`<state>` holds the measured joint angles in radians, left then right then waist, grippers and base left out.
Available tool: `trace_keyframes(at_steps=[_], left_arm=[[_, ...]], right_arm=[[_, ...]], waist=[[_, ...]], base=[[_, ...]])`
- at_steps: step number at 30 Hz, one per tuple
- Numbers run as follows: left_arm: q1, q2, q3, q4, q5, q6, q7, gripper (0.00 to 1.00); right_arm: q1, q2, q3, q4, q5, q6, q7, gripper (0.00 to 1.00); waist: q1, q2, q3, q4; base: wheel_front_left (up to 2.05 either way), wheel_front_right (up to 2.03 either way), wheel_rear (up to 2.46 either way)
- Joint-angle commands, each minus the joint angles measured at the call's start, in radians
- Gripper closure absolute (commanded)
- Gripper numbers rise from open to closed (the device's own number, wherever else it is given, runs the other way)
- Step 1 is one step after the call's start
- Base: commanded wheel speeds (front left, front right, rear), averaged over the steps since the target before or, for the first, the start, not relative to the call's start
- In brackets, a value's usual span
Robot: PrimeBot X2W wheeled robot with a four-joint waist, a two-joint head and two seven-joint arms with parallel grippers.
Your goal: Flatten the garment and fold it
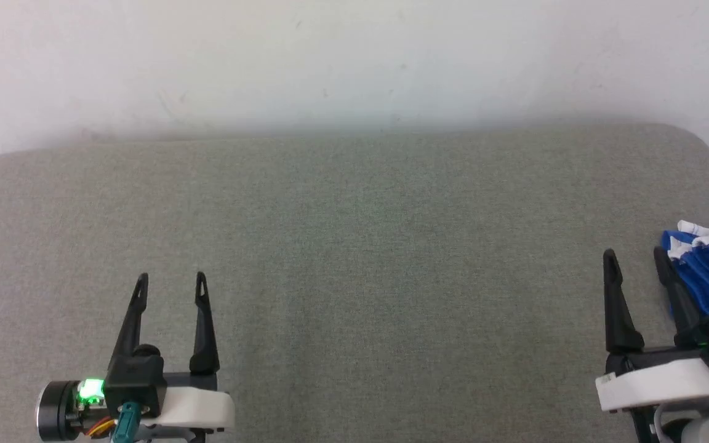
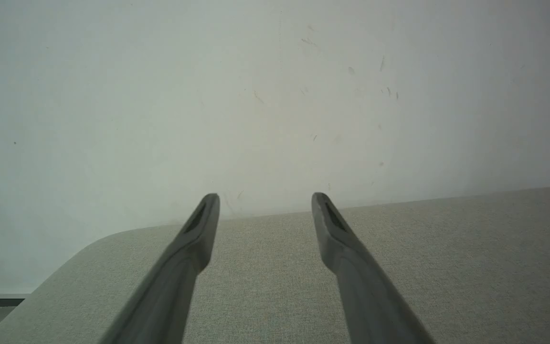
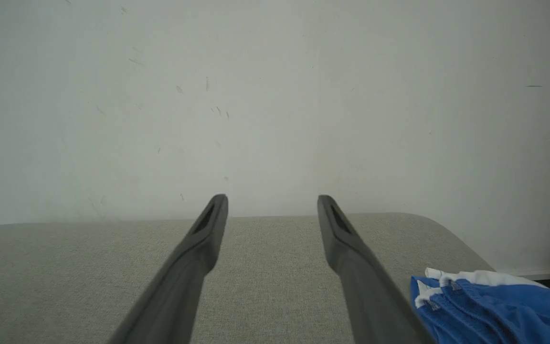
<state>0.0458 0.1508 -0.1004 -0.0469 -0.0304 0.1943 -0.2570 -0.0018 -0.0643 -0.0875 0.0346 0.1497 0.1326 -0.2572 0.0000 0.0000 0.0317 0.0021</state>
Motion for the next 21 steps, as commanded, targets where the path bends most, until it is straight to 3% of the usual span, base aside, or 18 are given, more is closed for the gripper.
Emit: trace_keyframes(at_steps=[1,4,5,21], left_arm=[[0.016,-0.005,-0.002,0.006,0.007,-0.007,-0.005,0.0],[0.022,-0.011,0.002,0.01,-0.005,-0.021,-0.005,0.0],[0.014,-0.007,0.002,0.007,-0.006,-0.018,0.0,1.0],[0.008,-0.016,0.011,0.011,-0.003,-0.035,0.026,1.0]], right_arm=[[0.022,0.004,0.001,-0.016,-0.01,-0.002,-0.004,0.0],[0.045,0.008,0.002,-0.033,-0.024,-0.002,-0.004,0.0],[0.04,0.005,0.0,-0.029,-0.021,0.0,0.0,1.0],[0.039,0.005,0.007,-0.028,-0.035,0.0,0.026,1.0]], waist=[[0.0,0.0,-0.007,-0.004],[0.0,0.0,-0.012,-0.009],[0.0,0.0,-0.011,-0.008],[0.0001,0.0,-0.014,-0.008]], base=[[0.0,0.0,0.0],[0.0,0.0,0.0],[0.0,0.0,0.0],[0.0,0.0,0.0]])
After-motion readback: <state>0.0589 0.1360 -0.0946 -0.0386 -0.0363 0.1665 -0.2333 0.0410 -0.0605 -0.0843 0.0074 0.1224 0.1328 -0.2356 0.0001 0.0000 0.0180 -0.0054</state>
